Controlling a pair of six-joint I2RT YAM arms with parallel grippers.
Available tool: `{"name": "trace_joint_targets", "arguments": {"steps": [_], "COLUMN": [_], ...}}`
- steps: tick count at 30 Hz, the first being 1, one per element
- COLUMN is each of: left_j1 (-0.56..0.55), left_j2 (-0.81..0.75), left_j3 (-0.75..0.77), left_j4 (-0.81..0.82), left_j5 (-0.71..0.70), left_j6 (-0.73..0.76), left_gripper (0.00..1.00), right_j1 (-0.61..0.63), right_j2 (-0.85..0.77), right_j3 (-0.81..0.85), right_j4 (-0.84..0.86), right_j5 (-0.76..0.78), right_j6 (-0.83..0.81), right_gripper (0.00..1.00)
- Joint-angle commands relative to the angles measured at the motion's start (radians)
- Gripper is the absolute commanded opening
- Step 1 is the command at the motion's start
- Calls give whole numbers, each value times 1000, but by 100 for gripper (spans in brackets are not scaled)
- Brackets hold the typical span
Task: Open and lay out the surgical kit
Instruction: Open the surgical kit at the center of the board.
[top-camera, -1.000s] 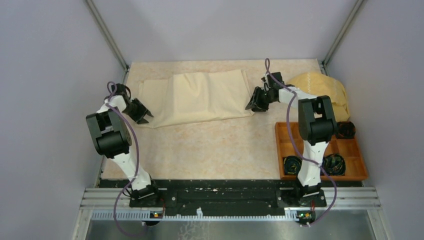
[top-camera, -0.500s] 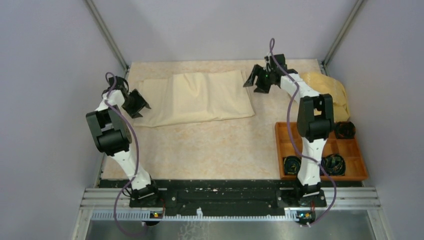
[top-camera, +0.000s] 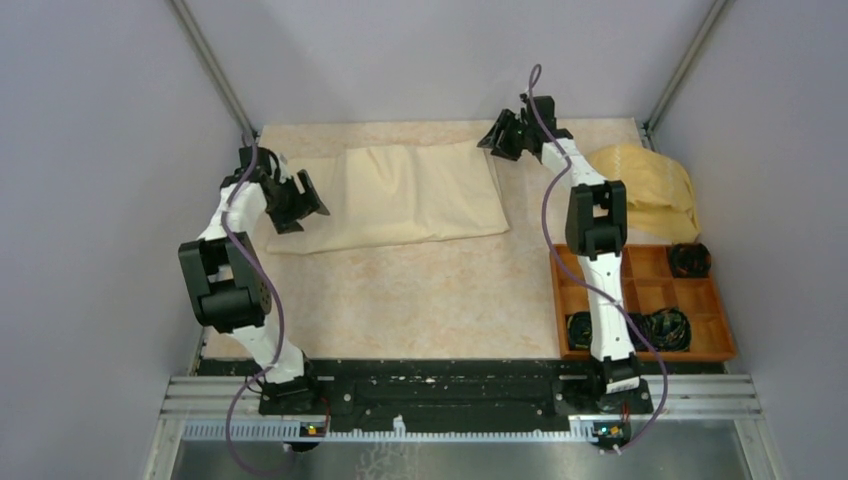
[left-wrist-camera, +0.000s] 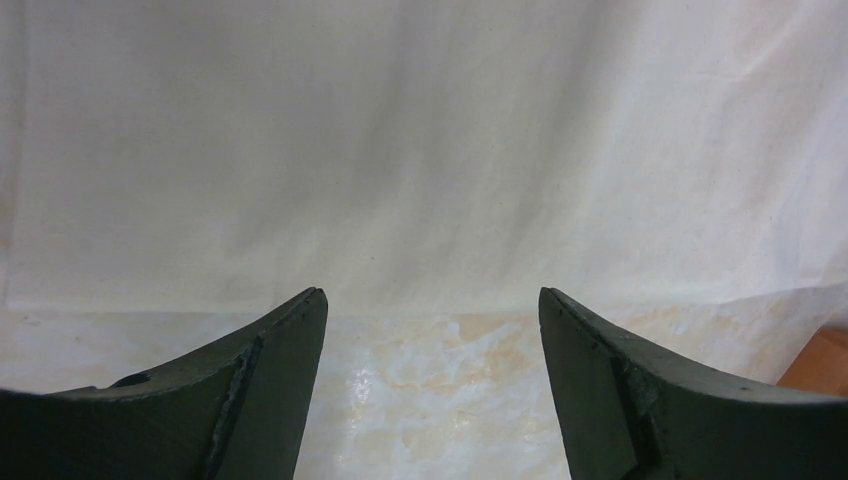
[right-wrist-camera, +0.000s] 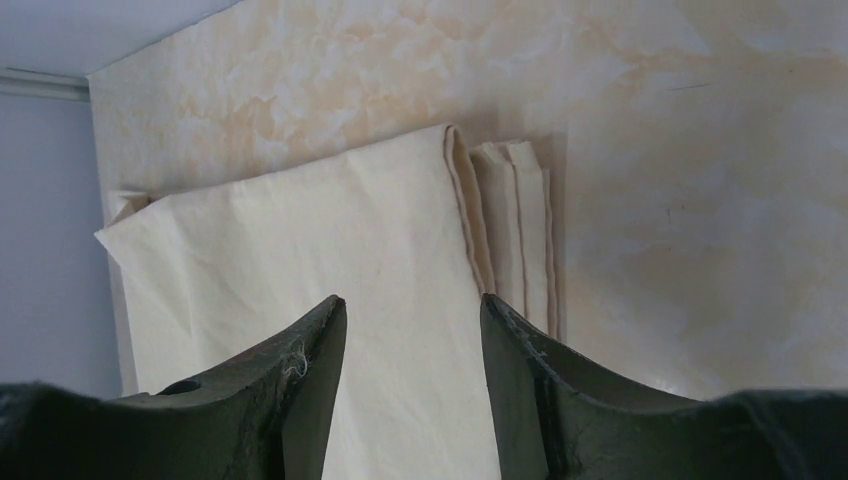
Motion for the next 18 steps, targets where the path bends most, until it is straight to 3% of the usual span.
{"name": "trace_joint_targets", "arguments": {"steps": [1, 8, 15, 18], "left_j1": [-28, -41, -58, -63], "left_j2": [-32, -83, -121, -120], "left_j3": [0, -43, -41, -29], "left_j4": [-47, -59, -80, -102], "left_j5": [-3, -16, -18, -24], "left_j6": [29, 7, -1, 1], "left_gripper": [84, 85, 86, 86], "right_j1": [4, 3, 0, -2], "right_j2": [73, 141, 208, 241], "right_j3": [113, 143, 180, 207], "right_j4": [91, 163, 195, 239], "right_j5": [-20, -45, -36, -57], "right_j6": [59, 83, 97, 115], "right_gripper": [52, 48, 55, 52]}}
